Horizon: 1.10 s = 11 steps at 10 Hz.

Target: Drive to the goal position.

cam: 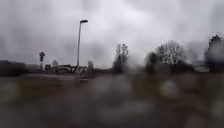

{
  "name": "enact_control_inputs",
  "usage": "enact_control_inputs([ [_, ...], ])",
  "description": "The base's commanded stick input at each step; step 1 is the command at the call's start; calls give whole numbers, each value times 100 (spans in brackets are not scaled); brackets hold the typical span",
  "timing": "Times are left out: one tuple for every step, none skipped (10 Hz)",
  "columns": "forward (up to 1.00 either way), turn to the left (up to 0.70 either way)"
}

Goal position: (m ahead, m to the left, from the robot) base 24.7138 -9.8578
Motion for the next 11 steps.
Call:
enact_control_inputs([
  [100, 0],
  [100, 0],
  [100, 0],
  [100, 0],
  [100, 0],
  [100, 0],
  [100, 0],
  [100, 0],
  [100, 0],
  [100, 0],
  [100, 0],
])
